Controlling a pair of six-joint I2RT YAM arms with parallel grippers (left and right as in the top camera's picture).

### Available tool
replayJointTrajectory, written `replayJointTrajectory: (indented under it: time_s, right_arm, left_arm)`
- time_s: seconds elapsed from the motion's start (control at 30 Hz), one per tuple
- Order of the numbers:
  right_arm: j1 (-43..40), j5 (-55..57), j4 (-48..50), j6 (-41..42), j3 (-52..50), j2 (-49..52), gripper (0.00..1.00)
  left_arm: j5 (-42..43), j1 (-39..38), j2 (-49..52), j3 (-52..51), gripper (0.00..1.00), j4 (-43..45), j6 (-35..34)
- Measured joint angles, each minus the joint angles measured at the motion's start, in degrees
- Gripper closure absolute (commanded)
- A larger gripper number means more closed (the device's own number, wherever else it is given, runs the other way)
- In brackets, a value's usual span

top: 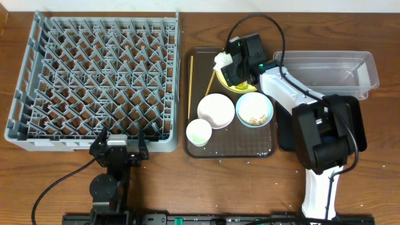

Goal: Sort waste into correct bins and load items into the dishwasher
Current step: 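Grasp the white tissue on the yellow plate with the right gripper, then carry the tissue right to above the clear plastic bin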

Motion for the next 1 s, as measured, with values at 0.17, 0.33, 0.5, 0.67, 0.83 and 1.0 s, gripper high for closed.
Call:
replayJointTrajectory:
  time_s: [0.17, 0.33, 0.5, 0.67, 0.83, 1.0]
  right_arm:
    - [0.0, 0.1, 0.0, -0.1, 0.1, 0.9, 0.55]
    - [0.0, 0.3, 0.1, 0.1, 0.3, 0.9, 0.84]
    - [0.0, 0.1, 0.0, -0.2, 0.4, 0.9, 0.99]
    - [0.0, 0.5, 0.0, 0.3, 0.5, 0.9, 0.99]
    - [0.0, 2.4, -0.5, 0.9, 1.0, 0.8, 0.99]
    - [0.0, 3.1, -1.0, 1.1, 1.8, -1.0, 0.99]
  left_arm:
    - [0.0, 0.0, 0.0, 0.0, 0.04, 0.0, 0.0]
    - [0.0, 0.0, 0.0, 0.0, 0.04, 0.0, 0.0]
    - [0.0, 0.0, 0.0, 0.0, 0.04, 0.0, 0.0]
    - [0.0, 0.0, 0.0, 0.0, 0.04, 0.0, 0.0]
    - [0.0, 0.0, 0.0, 0.0, 0.04, 0.0, 0.0]
    - [0.0, 0.0, 0.0, 0.0, 0.04, 0.0, 0.0]
